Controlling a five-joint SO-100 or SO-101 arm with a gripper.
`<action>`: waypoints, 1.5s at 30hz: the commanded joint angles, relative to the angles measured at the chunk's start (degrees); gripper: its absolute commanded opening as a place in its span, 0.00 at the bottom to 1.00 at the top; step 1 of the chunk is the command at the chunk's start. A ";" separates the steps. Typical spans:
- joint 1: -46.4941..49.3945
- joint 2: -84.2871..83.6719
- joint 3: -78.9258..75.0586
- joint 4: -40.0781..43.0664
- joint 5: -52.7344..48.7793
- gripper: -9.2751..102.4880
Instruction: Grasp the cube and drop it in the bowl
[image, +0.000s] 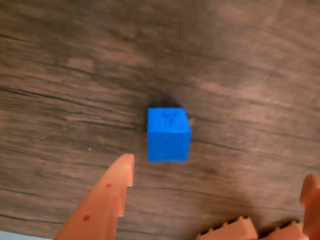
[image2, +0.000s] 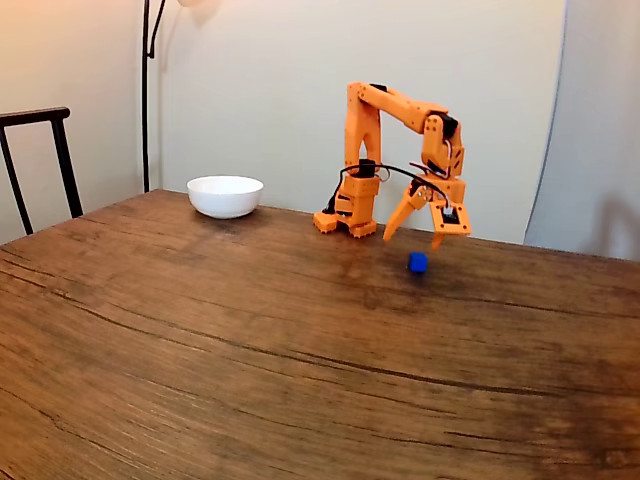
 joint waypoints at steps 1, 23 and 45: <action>-0.53 -0.18 -1.49 -0.62 -1.67 0.49; -0.70 -6.24 2.72 -8.00 -1.85 0.48; -0.62 -6.24 3.78 -7.82 -1.85 0.31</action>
